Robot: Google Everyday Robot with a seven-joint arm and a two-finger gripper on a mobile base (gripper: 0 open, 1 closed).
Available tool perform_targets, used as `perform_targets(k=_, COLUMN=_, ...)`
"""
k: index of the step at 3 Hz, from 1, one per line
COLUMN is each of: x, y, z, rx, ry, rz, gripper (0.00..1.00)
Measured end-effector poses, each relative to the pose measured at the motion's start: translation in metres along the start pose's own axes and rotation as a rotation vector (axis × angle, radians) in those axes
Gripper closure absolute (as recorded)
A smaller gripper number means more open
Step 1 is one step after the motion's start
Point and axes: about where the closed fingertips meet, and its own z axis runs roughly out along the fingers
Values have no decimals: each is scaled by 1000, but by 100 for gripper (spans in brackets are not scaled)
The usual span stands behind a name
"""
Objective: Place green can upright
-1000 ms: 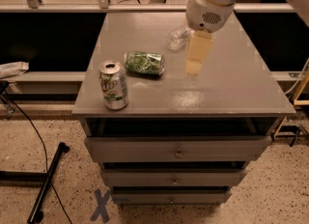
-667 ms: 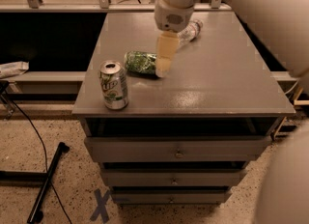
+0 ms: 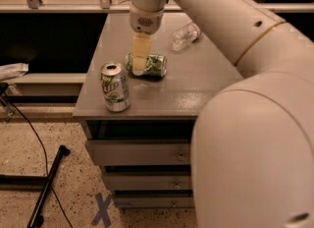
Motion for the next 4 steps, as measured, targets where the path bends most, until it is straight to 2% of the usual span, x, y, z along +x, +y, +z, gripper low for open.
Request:
perform_targets(k=1, x=-20, y=-13, z=21, rx=-16, ry=3, rz=45, gripper=0)
perform_targets(k=2, x=-28, y=-17, z=36, rx=-24, ry=18, rz=83, gripper=0)
perform_targets(k=3, x=-11, y=-22, z=56, rx=-5, ry=102, rz=164, gripper=17)
perform_targets(k=4, x=-1, y=-24, z=60, rx=15, ry=150, rz=195, gripper=39)
